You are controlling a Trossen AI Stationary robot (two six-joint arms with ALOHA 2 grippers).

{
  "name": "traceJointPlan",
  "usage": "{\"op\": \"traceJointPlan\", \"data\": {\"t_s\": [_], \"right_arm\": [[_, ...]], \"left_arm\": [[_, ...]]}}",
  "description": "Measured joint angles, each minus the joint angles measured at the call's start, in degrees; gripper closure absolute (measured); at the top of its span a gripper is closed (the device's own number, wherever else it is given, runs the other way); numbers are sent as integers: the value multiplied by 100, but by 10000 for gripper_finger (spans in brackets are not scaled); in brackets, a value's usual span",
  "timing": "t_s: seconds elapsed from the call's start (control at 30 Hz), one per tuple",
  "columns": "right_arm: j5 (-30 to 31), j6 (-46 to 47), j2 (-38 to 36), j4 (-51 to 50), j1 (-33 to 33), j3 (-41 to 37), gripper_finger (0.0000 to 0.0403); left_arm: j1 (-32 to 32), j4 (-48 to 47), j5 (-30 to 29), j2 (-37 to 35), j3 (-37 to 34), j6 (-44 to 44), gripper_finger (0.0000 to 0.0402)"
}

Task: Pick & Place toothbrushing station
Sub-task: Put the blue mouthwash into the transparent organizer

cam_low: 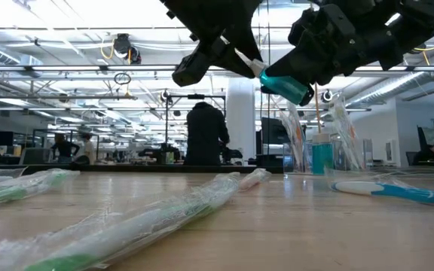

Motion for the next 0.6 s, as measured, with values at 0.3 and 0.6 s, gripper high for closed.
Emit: {"op": "traceJointPlan", "data": {"t_s": [0.3, 0.6], "right_arm": [[-13, -92, 2, -90, -40, 0, 258], [-531, -244, 0, 93, -57, 0, 300]], "left_arm": [[2, 170, -64, -2, 2, 478, 291], [-11, 177, -133, -2, 2, 489, 291]]}}
